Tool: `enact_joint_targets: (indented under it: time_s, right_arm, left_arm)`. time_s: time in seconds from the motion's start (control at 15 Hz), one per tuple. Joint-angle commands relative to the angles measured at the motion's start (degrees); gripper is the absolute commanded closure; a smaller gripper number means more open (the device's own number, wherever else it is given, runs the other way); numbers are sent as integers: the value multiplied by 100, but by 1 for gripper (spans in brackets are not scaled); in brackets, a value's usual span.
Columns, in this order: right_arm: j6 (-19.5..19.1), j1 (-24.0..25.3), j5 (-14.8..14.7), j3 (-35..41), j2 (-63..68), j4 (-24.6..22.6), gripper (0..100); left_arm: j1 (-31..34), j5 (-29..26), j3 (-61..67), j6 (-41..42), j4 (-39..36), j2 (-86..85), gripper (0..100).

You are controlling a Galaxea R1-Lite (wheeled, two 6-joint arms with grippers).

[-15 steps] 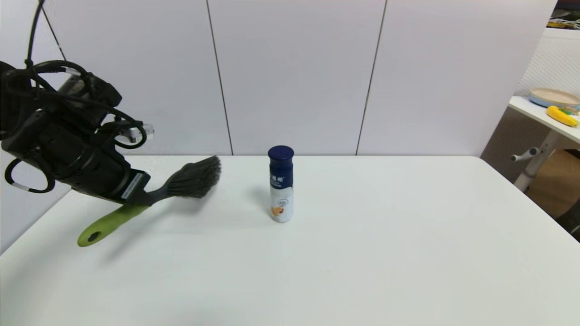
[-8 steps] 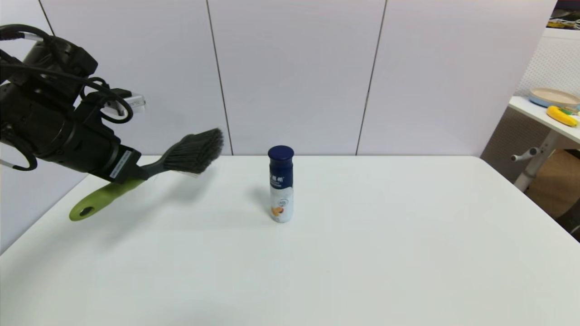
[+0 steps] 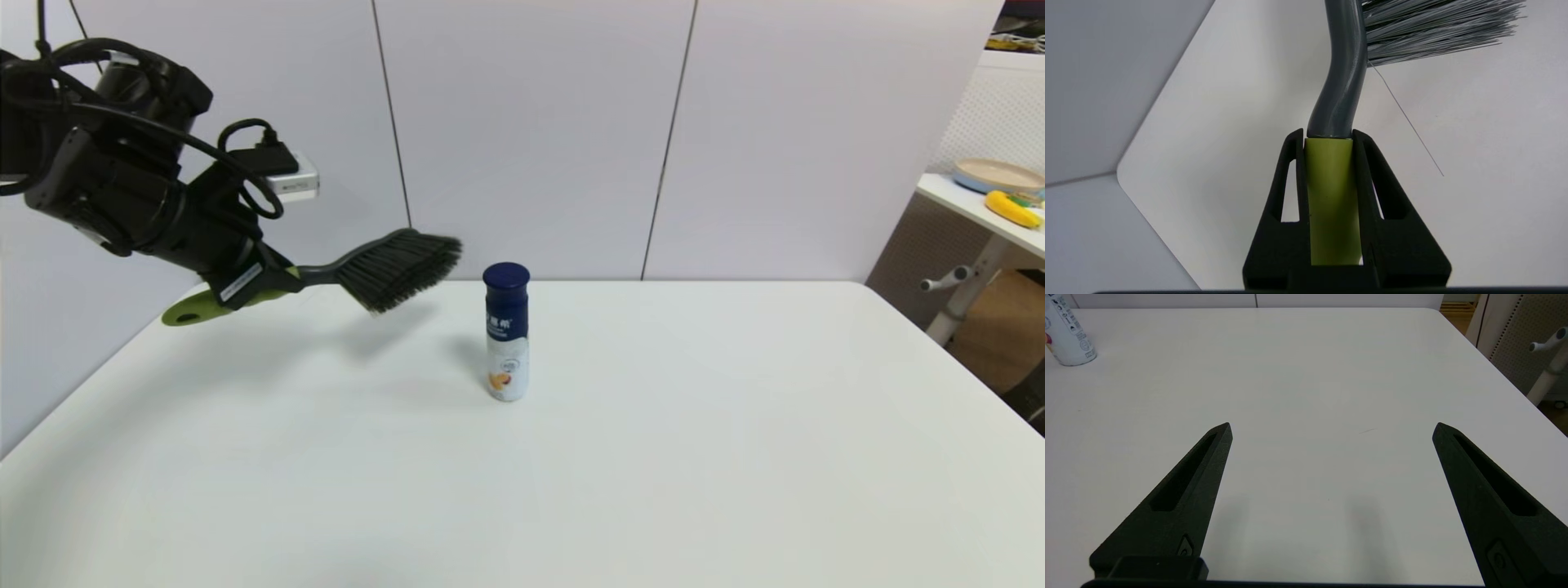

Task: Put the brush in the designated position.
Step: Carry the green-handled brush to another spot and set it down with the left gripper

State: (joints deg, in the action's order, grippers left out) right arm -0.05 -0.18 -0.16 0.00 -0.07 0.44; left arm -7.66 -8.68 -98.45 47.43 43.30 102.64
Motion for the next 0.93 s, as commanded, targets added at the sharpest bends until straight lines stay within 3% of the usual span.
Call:
enact_joint_targets:
  time_s: [0.07,0.4,0.73,0.93]
  right_arm:
    - [-4,1,-2,9,7,0,0]
    - [-4,1,-2,9,7,0,0]
    - [-4,1,-2,9,7,0,0]
    - [-4,1,-2,9,7,0,0]
  left_arm:
    - [-219,-143,-429,1585,20,599,100]
    - [-324,-661,-464,2973,-164,1056,100]
    - [-333,-696,-544,3026,-560,1407,100]
    - [-333,-916,-1396,3096,-551,2049,100]
